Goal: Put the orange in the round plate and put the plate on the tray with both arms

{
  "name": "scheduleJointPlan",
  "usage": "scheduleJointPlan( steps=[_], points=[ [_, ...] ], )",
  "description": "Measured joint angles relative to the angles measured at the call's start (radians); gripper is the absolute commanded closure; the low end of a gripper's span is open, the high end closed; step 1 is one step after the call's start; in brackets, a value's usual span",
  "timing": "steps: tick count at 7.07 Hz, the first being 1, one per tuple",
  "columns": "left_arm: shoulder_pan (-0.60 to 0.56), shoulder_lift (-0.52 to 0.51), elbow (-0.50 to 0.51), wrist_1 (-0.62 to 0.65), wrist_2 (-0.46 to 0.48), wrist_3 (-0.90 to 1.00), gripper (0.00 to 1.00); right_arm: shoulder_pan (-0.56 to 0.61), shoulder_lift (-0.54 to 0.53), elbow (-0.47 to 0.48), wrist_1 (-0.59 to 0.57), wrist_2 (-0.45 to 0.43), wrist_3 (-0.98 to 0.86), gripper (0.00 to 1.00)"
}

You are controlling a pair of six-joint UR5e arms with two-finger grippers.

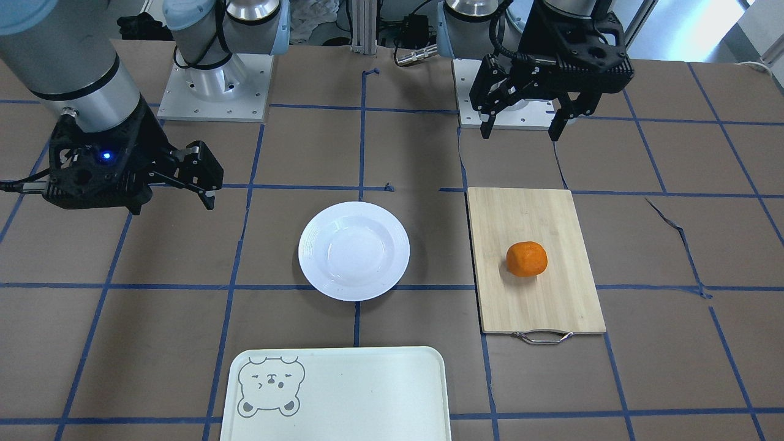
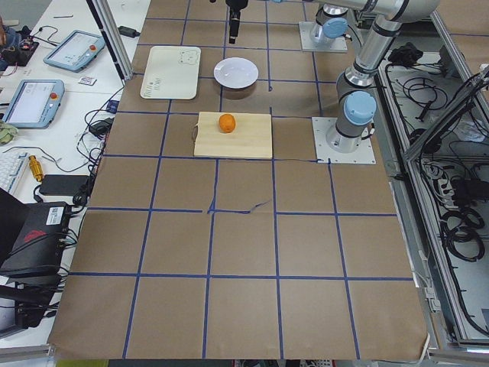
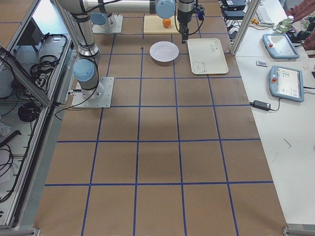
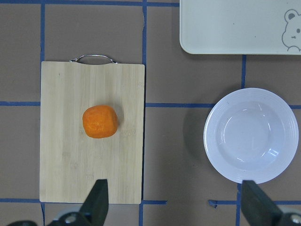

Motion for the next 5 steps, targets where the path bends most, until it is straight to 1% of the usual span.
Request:
scheduleJointPlan(
  steps=[2,3,4,5],
  points=[
    [0.023,-0.017,-0.024,-0.023,0.011,0.000,0.00,0.001,0.003,0.001,0.000,0.002,0.001,0.00],
    [0.063,-0.041,-0.066,-0.023,0.013,0.007,0.00,0.001,0.004,0.001,-0.001,0.003,0.001,0.00],
    [0.104,-0.077,-0.131,0.031,0.018,0.022,0.00,0.001,0.005,0.002,-0.001,0.004,0.002,0.00],
    [0.129,-0.123,-0.205,0.145,0.046,0.036,0.00,0.001,0.005,0.003,-0.001,0.006,0.002,0.00]
  ],
)
